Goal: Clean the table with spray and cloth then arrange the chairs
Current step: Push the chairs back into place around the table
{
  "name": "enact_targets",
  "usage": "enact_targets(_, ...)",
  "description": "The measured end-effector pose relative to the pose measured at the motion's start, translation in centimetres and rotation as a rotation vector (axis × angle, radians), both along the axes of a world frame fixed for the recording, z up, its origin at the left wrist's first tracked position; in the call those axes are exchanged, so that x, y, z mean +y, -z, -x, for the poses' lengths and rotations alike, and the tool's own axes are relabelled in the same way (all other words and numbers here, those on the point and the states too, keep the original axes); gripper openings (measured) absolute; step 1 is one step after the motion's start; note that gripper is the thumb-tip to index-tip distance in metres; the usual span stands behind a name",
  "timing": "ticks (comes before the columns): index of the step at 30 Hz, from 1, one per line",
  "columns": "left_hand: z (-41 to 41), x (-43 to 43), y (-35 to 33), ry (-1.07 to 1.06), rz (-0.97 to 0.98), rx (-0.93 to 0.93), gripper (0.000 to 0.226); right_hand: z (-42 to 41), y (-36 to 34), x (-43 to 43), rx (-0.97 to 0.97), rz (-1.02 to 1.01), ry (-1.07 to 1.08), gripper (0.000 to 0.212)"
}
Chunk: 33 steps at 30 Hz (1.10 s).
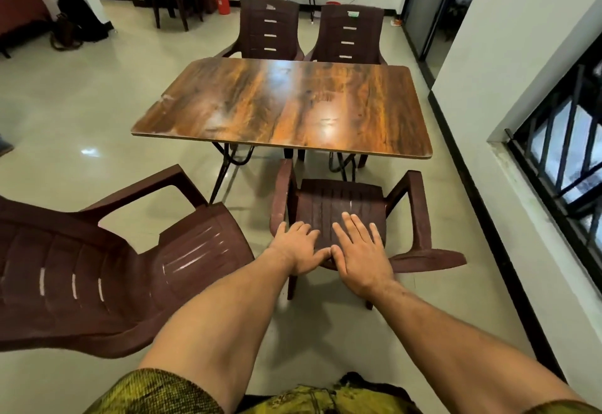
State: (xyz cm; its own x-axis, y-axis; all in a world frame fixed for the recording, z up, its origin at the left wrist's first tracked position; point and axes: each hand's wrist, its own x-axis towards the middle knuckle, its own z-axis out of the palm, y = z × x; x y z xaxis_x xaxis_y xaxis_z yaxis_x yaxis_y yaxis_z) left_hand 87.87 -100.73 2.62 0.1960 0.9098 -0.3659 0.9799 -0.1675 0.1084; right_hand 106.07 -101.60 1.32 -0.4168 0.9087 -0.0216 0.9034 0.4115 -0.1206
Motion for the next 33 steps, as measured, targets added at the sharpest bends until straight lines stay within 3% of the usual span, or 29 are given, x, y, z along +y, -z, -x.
enact_targets(7, 13.1, -2.5, -1.0, 0.106, -0.207, -0.081, 0.065, 15.4, 0.5, -3.5, 0.138, -0.096, 0.217, 0.067)
enact_targets(12, 27.5, -8.0, -1.4, 0.115, -0.135, -0.006, 0.061, 31.1, 0.9, -9.7, 0.233, -0.010, 0.286, 0.070)
enact_targets(15, 36.2, -11.4, -1.6, 0.007, -0.076, 0.036, 0.060, 39.8, 0.8, -13.0, 0.262, 0.058, 0.222, 0.072)
enact_targets(19, 44.9, -14.8, -2.0, -0.134, -0.062, 0.086, 0.056, 48.7, 0.8, -16.0, 0.283, 0.147, 0.069, 0.054)
enact_targets(23, 53.1, -18.8, -2.0, -0.304, -0.046, 0.075, 0.055, 57.2, 0.5, -19.0, 0.402, 0.229, -0.007, 0.052)
enact_targets(28, 59.1, -22.7, -1.8, -0.438, -0.046, 0.120, 0.053, 63.7, 1.1, -22.0, 0.426, 0.311, -0.124, 0.055)
enact_targets(33, 62.8, -25.0, -1.7, -0.449, -0.083, 0.147, 0.051, 67.5, 0.9, -25.2, 0.656, 0.516, -0.096, 0.053)
